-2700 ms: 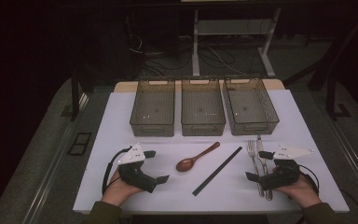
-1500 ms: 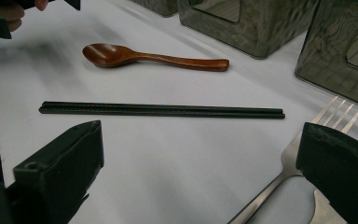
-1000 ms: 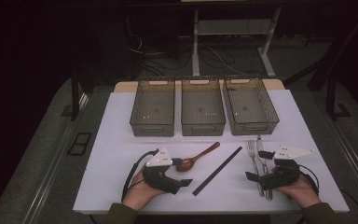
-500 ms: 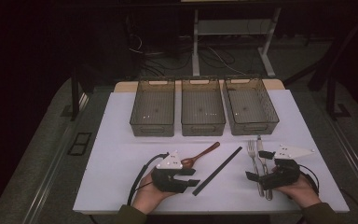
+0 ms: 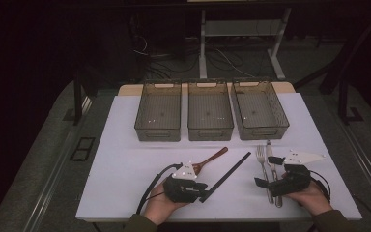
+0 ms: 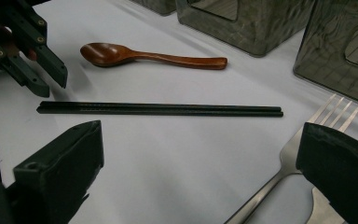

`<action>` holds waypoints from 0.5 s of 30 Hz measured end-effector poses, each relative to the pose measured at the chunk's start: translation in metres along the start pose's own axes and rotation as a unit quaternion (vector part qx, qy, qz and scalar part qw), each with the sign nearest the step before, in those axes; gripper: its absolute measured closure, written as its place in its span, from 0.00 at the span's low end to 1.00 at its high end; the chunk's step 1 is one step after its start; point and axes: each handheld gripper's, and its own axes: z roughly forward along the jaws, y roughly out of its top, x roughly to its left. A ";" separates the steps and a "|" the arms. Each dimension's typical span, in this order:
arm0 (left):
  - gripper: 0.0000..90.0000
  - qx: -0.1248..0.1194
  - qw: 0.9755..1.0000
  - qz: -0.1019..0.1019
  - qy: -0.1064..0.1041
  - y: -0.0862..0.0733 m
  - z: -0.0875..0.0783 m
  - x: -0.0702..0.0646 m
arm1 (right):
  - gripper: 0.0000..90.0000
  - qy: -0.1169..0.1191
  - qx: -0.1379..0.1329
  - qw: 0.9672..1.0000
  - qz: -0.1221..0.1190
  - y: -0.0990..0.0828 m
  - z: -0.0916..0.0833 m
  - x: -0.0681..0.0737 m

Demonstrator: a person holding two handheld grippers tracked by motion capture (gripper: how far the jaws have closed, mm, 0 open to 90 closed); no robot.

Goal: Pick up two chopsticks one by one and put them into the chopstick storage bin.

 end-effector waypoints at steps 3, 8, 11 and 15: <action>0.81 0.003 1.000 0.000 0.003 0.000 0.003 -0.001 | 0.00 0.000 0.000 1.000 0.000 0.000 0.000 0.000; 0.83 0.017 1.000 0.007 0.012 -0.001 0.007 -0.001 | 0.00 0.000 0.000 1.000 0.000 0.000 0.000 0.000; 0.84 0.017 1.000 0.005 0.012 -0.001 0.007 -0.001 | 0.00 0.000 0.001 1.000 0.000 0.000 0.000 0.000; 0.85 0.017 1.000 0.004 0.010 -0.001 0.007 -0.001 | 0.00 0.000 0.001 1.000 -0.001 0.000 0.000 0.000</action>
